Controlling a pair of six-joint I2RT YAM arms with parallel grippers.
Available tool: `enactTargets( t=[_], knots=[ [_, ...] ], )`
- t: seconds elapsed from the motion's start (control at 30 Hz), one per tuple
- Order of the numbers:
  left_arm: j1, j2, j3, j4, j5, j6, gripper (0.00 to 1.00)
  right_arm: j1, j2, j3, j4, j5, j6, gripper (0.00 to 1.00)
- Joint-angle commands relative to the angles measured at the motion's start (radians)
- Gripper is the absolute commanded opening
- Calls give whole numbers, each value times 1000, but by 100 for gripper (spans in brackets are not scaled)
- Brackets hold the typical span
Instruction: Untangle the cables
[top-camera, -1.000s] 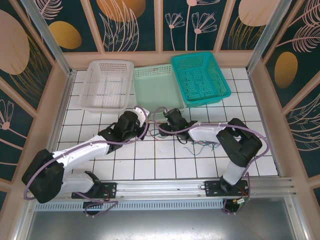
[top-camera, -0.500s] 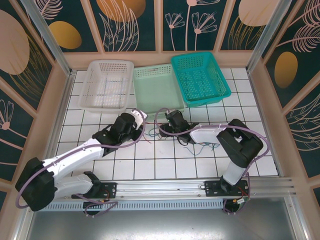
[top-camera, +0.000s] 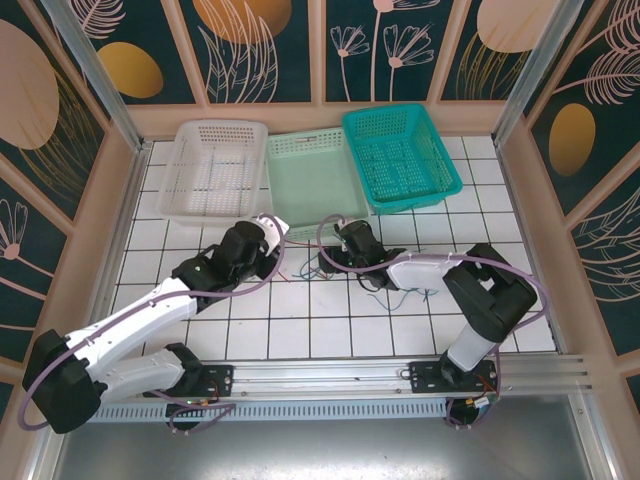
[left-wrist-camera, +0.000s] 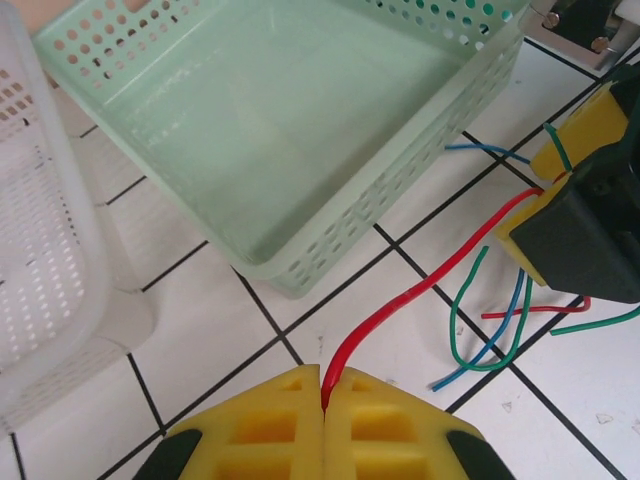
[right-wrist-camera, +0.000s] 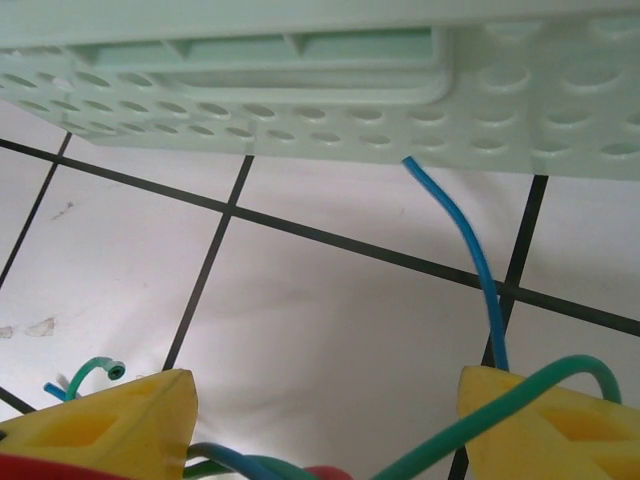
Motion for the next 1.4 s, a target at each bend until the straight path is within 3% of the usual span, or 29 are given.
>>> enactTargets(
  t=[0.0,0.13,0.3,0.53,0.77,0.87,1.03,1.37],
  knots=[
    [17,-69,80,-61,-176,45,3,-60,6,-62,-158,107,23,71],
    [17,-82,74,-92,-168,53,3,-68,4,-65,-172,145,28,74],
    [18,-67,36,-63,-19,53,3,-64,-4,-45,-168,119,-18,77],
    [17,13,1,2,124,25,4,-61,-121,-53,-64,-63,-57,85],
    [18,119,24,2,210,1,6,-61,-178,-42,-100,-178,-122,94],
    [17,158,44,-2,237,-2,6,-57,-190,-32,-131,-163,-155,98],
    [17,198,76,-8,261,1,6,-45,-206,-11,-180,-73,-207,98],
    [18,250,140,-38,343,42,7,46,-149,115,-168,-106,-386,94]
  ],
)
